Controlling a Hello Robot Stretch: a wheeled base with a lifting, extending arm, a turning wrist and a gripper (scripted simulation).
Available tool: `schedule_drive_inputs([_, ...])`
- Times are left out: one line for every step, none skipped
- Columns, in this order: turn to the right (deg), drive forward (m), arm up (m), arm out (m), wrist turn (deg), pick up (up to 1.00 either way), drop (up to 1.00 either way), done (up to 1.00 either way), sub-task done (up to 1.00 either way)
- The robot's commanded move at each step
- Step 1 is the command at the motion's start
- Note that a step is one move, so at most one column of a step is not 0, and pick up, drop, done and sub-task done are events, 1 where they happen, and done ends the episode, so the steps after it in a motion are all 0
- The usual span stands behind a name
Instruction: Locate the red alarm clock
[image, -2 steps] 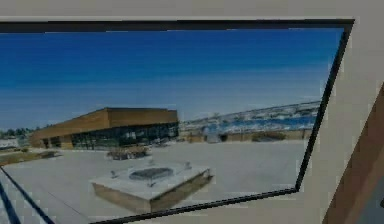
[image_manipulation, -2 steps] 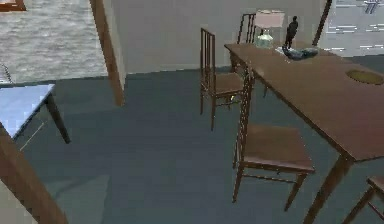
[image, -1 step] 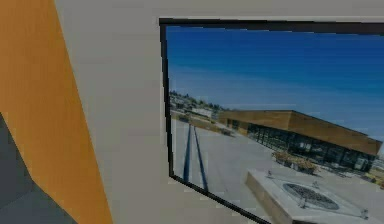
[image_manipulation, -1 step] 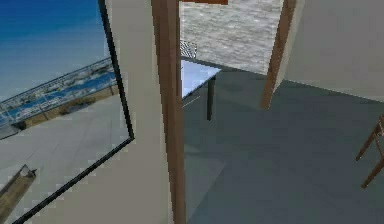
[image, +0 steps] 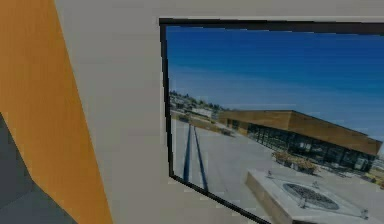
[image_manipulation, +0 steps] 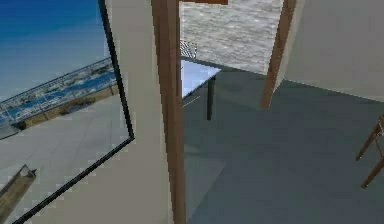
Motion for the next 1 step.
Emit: schedule_drive_inputs([-45.0, 0.0, 0.0, 0.0, 0.0, 0.0, 0.0, 0.0, 0.0])
